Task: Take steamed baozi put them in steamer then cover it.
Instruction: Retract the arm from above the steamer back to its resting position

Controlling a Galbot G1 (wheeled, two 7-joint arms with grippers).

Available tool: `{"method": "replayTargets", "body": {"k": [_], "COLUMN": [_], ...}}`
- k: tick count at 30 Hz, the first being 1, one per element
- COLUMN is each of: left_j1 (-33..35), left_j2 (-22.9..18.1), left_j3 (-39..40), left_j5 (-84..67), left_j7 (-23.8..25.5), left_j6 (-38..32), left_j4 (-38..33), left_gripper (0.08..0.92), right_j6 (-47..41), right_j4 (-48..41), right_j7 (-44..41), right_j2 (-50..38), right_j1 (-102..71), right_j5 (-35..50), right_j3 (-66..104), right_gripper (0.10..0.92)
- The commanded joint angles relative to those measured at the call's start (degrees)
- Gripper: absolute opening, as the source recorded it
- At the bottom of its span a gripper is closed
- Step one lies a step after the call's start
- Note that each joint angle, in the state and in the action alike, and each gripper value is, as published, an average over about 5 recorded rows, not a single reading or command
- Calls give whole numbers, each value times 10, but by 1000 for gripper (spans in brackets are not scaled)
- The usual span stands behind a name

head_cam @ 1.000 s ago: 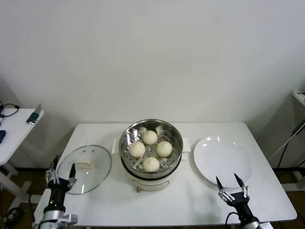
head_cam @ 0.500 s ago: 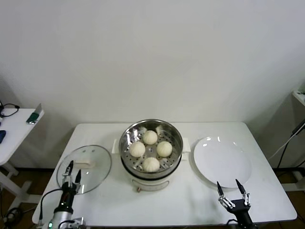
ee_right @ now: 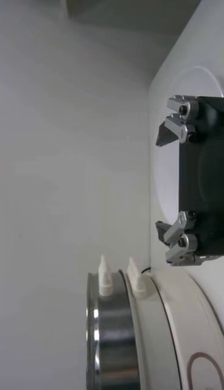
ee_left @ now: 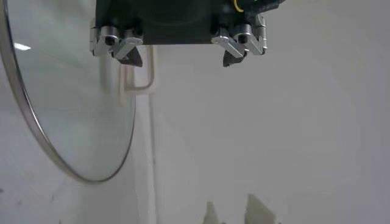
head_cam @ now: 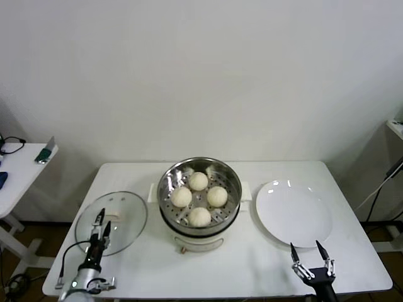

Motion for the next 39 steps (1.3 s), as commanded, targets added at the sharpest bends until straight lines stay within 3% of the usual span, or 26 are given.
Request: {"method": "replayTargets", "body": {"k": [1, 19, 39], "left_j1": [-60, -87, -86], "left_j2": [10, 23, 27], "left_j3": [9, 22, 21], "left_j5": [16, 12, 13], "left_j7": [3, 23, 13], "left_j6": [6, 24, 27], "left_j4": [57, 79, 106], "left_gripper": [823, 814, 264], "right_j6": [4, 8, 8], "right_j4": [3, 9, 8], "right_j7": [0, -2, -4], "right_j2": [4, 14, 17], "right_j1": [-8, -18, -16], "right_j5": [-2, -13, -21], "right_j3": [4, 8, 8], "right_gripper": [823, 823, 823]}}
